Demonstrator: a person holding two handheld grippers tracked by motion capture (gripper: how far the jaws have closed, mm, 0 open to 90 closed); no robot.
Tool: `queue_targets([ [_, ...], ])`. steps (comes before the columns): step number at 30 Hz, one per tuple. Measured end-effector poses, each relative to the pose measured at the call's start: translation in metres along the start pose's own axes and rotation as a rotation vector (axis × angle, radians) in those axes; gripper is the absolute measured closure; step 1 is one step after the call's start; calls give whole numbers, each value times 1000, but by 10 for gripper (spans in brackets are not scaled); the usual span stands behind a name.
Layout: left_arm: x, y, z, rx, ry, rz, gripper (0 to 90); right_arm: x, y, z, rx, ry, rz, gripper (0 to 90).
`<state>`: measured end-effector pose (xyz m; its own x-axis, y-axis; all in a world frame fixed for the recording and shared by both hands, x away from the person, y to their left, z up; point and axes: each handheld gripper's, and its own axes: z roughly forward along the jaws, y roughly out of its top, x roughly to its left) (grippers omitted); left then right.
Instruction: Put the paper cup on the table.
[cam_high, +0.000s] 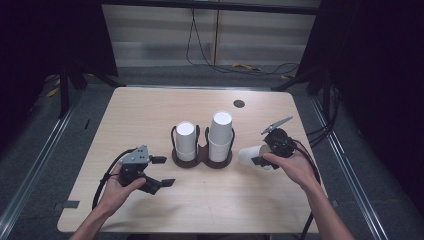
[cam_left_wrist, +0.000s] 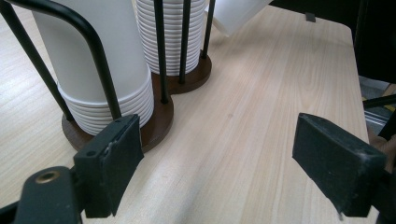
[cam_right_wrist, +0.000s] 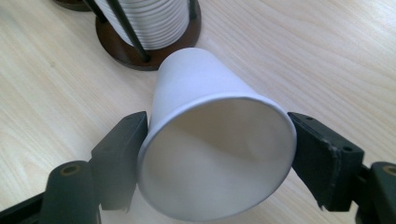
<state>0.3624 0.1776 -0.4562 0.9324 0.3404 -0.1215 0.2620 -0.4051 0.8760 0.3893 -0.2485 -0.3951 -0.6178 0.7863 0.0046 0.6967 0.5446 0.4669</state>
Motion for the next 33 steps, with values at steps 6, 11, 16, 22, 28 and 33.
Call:
queue_targets([
  [6,1,0,-1,1,5,-3,159,-4,11,2,65,-30,-11,232],
  [11,1,-1,0,3,0,-1,158,-5,18,4,95,-42,-26,232],
  [16,1,-1,0,4,3,-3,159,-10,28,8,151,-58,-20,229],
  [22,1,-1,0,3,3,-2,158,-14,34,14,203,-73,-21,223],
  [28,1,-1,0,4,4,1,159,-15,43,23,242,-86,-19,207],
  [33,1,-1,-1,7,6,1,158,-14,47,26,237,-83,-23,200],
])
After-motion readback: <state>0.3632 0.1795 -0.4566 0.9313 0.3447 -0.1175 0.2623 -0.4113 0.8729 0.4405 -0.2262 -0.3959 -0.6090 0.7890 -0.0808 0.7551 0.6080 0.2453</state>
